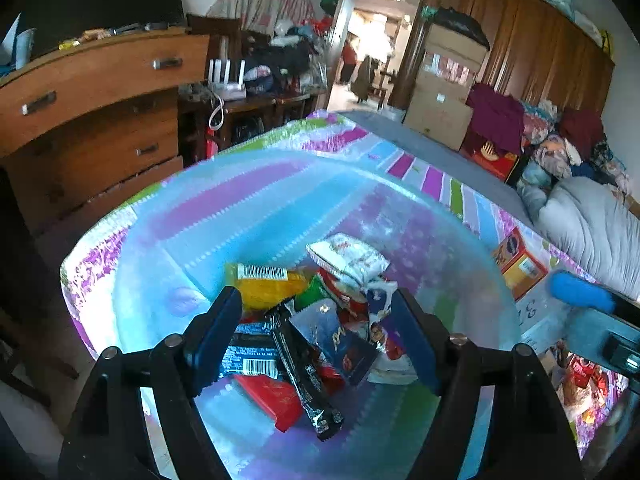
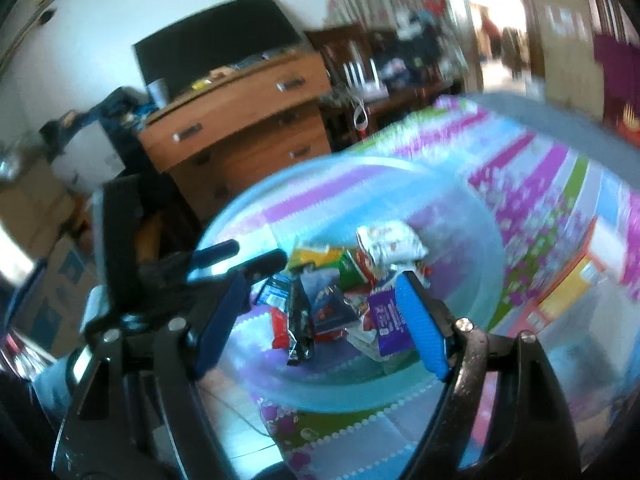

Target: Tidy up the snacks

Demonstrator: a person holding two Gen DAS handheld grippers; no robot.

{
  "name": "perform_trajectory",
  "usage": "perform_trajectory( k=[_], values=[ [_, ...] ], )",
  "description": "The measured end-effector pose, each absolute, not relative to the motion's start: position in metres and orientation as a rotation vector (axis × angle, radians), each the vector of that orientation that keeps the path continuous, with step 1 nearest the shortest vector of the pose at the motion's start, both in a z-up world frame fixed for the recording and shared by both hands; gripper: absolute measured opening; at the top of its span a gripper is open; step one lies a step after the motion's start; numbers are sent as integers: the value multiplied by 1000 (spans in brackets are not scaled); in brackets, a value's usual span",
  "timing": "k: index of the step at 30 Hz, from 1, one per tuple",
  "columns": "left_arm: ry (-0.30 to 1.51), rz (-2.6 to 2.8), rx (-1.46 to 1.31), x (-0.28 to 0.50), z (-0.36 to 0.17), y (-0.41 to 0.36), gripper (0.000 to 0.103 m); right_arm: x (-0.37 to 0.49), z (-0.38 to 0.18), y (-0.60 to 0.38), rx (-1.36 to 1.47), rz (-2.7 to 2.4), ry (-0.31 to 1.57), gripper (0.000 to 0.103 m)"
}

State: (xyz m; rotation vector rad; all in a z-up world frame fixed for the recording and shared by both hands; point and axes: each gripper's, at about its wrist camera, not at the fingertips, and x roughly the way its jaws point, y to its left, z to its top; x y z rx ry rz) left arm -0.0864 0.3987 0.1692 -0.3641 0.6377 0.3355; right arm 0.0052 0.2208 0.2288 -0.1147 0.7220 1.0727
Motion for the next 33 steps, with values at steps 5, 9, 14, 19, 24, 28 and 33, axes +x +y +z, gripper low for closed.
perform_trajectory(
  k=[5, 9, 14, 19, 24, 28, 33],
  values=[
    [494, 335, -269, -117, 211, 372, 80, -50, 276, 165, -135, 996, 494, 81],
    [285, 333, -153, -153, 250, 328, 103, -104, 313, 91, -132, 780, 192, 103],
    [85, 308, -91, -189, 287, 271, 103, -152, 325, 23, -213, 616, 31, 103],
    [44, 210, -145, -203, 307, 242, 103, -170, 313, -31, -241, 545, 153, 103],
    [147, 151, -148, -192, 312, 221, 103, -179, 314, -92, -154, 381, 241, 103],
    [258, 120, -77, -187, 302, 198, 103, -166, 302, -132, -47, 363, 407, 103],
    [368, 154, 50, -197, 291, 174, 103, -184, 291, -172, -83, 289, 487, 103]
  ],
)
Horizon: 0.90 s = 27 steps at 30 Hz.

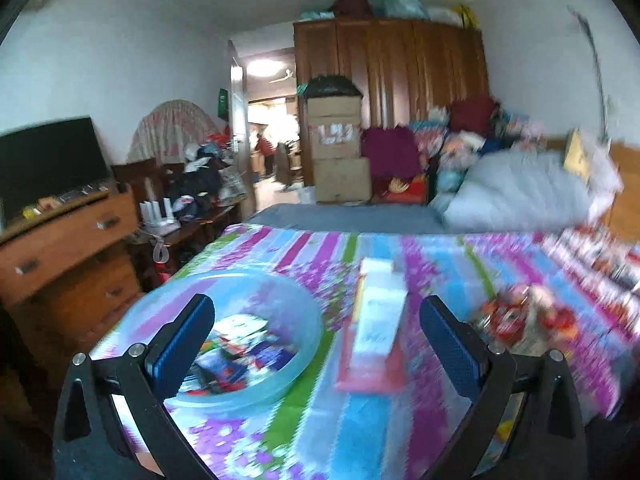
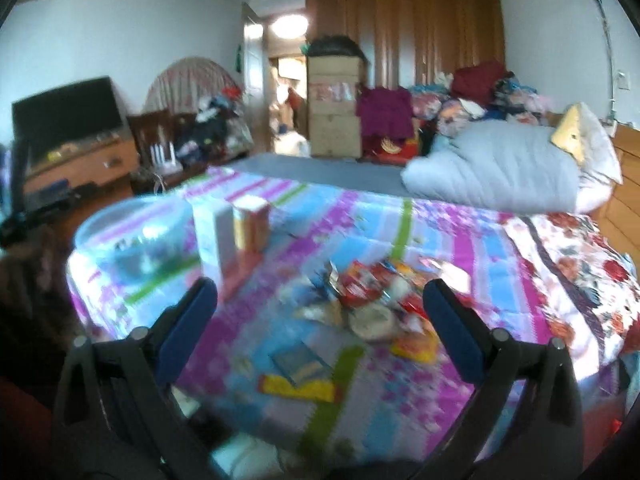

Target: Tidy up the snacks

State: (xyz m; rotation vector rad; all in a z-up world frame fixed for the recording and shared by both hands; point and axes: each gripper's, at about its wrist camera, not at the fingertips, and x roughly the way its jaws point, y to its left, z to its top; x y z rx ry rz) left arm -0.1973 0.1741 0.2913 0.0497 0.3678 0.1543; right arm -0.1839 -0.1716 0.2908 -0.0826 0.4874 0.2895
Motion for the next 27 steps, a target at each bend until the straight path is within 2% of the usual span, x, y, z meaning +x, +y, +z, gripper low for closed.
perform_trajectory(
  k=[12, 22, 27],
  values=[
    [543, 251, 118, -237, 290, 186, 103, -207, 291, -256, -45, 140, 564, 103],
    [613, 284, 154, -241, 279, 196, 103, -199, 278, -266, -13, 112, 585, 103],
    [643, 193, 186, -219, 264, 175, 103, -178, 262, -261, -30, 148, 589, 103]
  ],
)
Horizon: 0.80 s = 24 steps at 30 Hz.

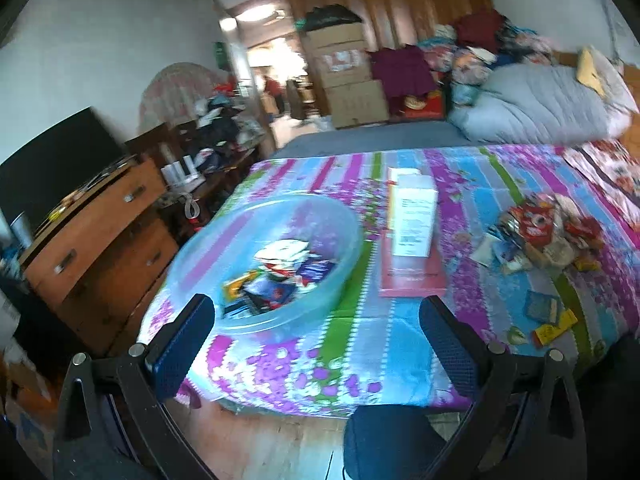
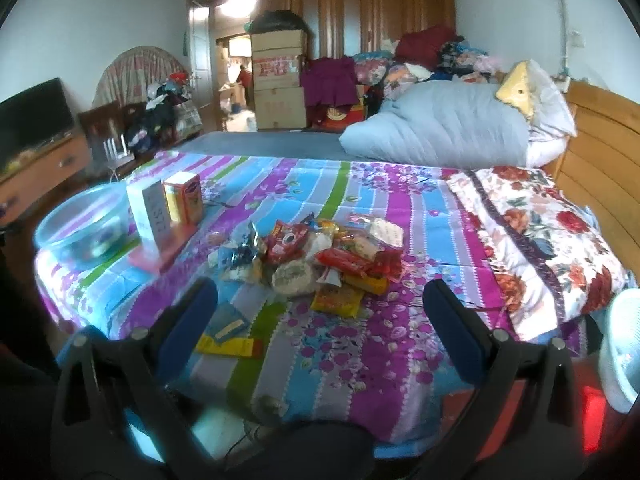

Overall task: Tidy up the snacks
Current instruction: 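Move both tools over the snack pile on the bedspread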

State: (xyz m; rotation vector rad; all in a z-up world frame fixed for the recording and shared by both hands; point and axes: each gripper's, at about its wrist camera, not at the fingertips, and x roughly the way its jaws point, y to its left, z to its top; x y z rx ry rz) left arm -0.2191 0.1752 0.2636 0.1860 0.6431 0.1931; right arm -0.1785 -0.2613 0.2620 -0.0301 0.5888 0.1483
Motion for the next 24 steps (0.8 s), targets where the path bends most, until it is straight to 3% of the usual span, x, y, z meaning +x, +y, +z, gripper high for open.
perform_trajectory(
  k=[11, 16, 24],
  values=[
    [779, -20, -34, -126, 196, 126, 103, -24, 147, -176, 175, 528, 792, 100],
    [800, -67, -45, -104, 172, 109, 103, 40, 98, -105, 53, 636, 898, 99],
    [860, -97, -88, -90, 147, 115, 103, 113, 51, -76, -73, 513, 1022, 98]
  ],
)
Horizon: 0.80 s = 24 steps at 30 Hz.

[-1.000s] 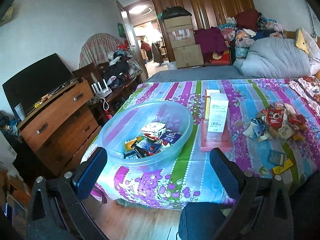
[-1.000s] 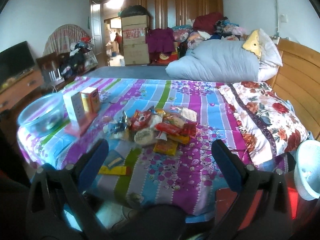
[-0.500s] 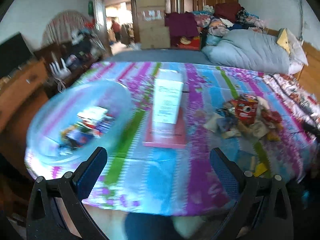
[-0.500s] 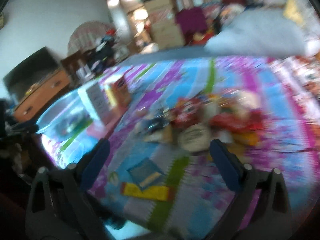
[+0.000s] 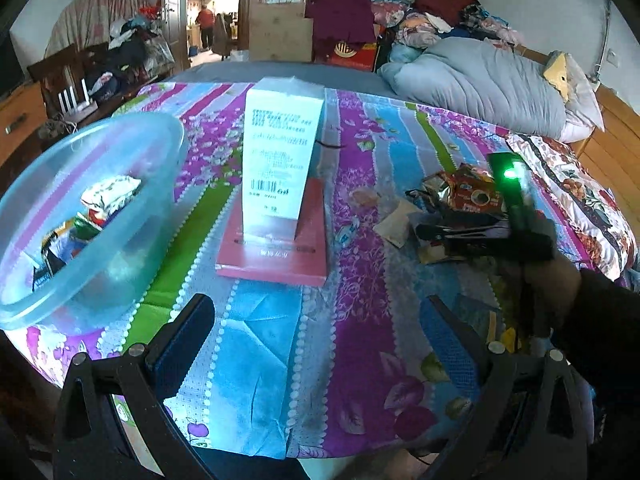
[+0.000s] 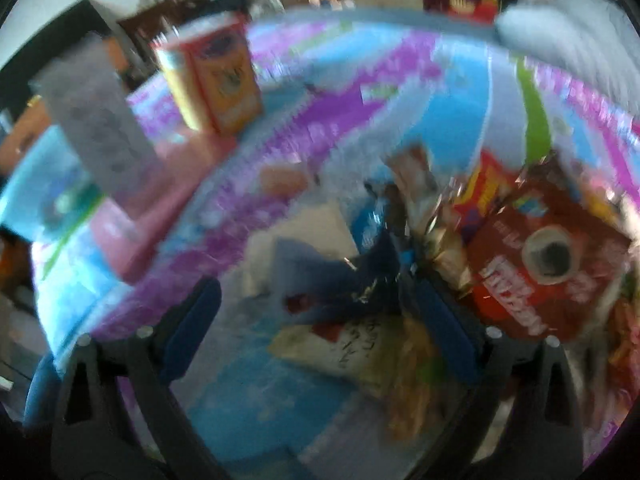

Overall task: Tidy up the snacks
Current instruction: 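Move both tools over the snack pile on the bedspread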

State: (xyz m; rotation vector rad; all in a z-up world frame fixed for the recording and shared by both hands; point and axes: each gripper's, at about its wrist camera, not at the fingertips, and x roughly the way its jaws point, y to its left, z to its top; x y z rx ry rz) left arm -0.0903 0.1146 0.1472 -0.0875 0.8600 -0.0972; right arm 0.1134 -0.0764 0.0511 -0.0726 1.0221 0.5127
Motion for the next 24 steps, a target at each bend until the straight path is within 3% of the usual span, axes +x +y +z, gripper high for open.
perform_trajectory(
  k=[3, 5, 6, 7, 12, 14, 19, 24],
  values=[
    [874, -91, -123, -91, 141, 124, 103, 111, 42, -77, -73, 509, 1049, 80],
    [885, -86, -141, -91, 137, 127, 103, 99, 54, -76, -1, 600, 1037, 48],
    [890, -86, -150, -91, 135, 129, 103, 86, 63, -70, -3, 665, 1020, 40],
    [892, -86, -157, -92, 134, 130, 103, 73, 68, -64, -18, 719, 1012, 25],
    [888, -93, -170, -97, 133, 132, 103, 20, 75, -48, -48, 959, 1110, 27],
    [890, -93, -179, -98, 131, 132, 103, 21, 83, -59, -22, 914, 1083, 53],
    [903, -101, -200, -100, 126, 132, 103, 71, 95, -91, 183, 719, 1038, 55],
    [900, -84, -202, -101, 126, 140, 103, 124, 63, -81, 174, 491, 1122, 55]
  ],
)
